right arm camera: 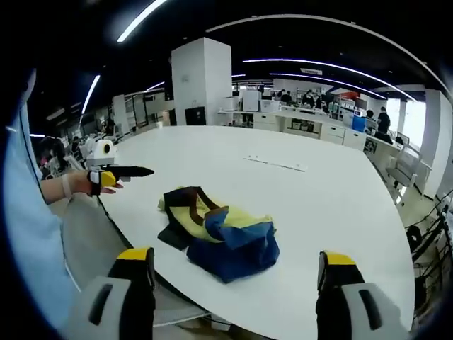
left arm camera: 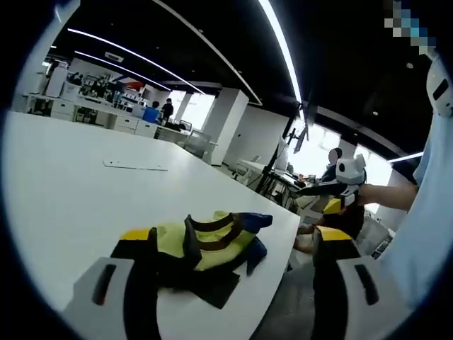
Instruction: Fold the garment on the visible template until the final outline fits inside the template.
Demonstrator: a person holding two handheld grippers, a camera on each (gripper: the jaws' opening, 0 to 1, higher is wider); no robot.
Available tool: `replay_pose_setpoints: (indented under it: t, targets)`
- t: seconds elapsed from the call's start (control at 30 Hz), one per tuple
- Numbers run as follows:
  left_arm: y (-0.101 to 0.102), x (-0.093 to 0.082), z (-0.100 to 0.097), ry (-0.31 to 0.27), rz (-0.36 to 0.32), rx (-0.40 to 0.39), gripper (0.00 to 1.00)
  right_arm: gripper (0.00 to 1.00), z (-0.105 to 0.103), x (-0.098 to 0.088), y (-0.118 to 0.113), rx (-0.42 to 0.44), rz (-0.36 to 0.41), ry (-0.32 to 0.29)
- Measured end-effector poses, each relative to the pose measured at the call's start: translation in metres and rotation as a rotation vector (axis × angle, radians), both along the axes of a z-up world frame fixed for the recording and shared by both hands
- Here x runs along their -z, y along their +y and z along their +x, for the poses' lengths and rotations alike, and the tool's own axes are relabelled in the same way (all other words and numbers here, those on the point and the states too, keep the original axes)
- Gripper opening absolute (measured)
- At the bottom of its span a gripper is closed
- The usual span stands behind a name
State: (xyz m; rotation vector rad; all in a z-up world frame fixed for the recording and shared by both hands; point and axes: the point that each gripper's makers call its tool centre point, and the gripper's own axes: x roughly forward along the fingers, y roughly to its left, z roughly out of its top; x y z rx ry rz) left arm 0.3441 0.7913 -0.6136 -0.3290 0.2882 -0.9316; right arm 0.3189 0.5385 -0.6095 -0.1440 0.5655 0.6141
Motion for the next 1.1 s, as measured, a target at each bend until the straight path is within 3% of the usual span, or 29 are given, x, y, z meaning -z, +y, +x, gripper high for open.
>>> replay_pose_setpoints:
  t: [0.33, 0.57, 0.7, 1.1]
  targets:
    - [-0.007, 0.003, -0.002, 0.011, 0.011, 0.019, 0.86, 0.95, 0.012, 0.003, 0.02, -0.055, 0.03, 0.002]
    - [-0.005, 0.017, 0.001, 0.022, 0.077, 0.032, 0.86, 0.95, 0.034, 0.008, 0.017, -0.076, 0.025, 0.012]
    - [-0.003, 0.019, 0.002, 0.012, 0.095, 0.036, 0.86, 0.94, 0.037, 0.016, 0.017, -0.111, -0.015, 0.027]
    - [0.007, 0.022, 0.007, 0.017, 0.093, -0.014, 0.76, 0.93, 0.036, 0.023, 0.026, -0.137, -0.022, 0.04]
